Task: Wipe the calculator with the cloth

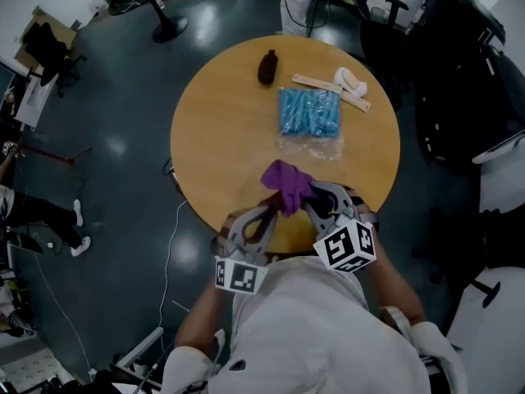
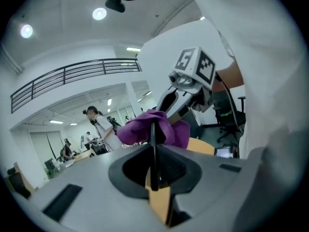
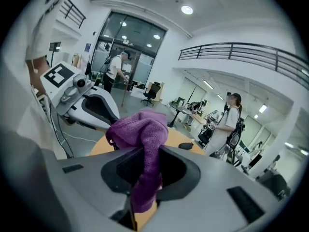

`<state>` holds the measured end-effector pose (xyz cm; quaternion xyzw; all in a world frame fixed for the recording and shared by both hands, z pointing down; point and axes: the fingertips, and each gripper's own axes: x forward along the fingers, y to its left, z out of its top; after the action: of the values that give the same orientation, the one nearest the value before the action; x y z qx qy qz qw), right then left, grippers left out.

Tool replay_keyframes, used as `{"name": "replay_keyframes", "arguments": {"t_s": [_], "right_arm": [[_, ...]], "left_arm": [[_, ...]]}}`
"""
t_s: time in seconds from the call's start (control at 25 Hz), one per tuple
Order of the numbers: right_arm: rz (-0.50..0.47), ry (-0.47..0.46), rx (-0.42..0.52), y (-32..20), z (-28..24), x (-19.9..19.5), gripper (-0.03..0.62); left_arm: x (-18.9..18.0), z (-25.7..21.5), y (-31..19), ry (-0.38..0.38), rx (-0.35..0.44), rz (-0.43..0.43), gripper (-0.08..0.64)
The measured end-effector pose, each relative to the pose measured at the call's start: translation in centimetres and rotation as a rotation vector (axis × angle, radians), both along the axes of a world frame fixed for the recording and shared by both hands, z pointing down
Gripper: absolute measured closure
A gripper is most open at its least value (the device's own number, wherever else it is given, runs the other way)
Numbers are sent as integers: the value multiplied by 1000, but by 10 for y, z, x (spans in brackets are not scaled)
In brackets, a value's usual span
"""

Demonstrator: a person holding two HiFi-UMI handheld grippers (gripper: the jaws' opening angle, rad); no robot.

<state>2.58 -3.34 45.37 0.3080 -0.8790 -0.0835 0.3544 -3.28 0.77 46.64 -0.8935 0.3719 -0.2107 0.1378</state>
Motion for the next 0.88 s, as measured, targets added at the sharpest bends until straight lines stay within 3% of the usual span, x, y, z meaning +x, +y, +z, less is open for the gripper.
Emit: {"name": "replay_keyframes", "arguments": {"t_s": [0.12,0.36,0.88], "right_arm": [[-14,-63,-74,0,0,7,509],[-13,-133,-162,-3,6,20,509],[8,-155,-293,0,59,38,509]], "left_arm": [[1,-9,0,-42,62,41,515],[0,-30,0,-24,89,84,515],[-2,-40,5,-5,79,110,515]]}}
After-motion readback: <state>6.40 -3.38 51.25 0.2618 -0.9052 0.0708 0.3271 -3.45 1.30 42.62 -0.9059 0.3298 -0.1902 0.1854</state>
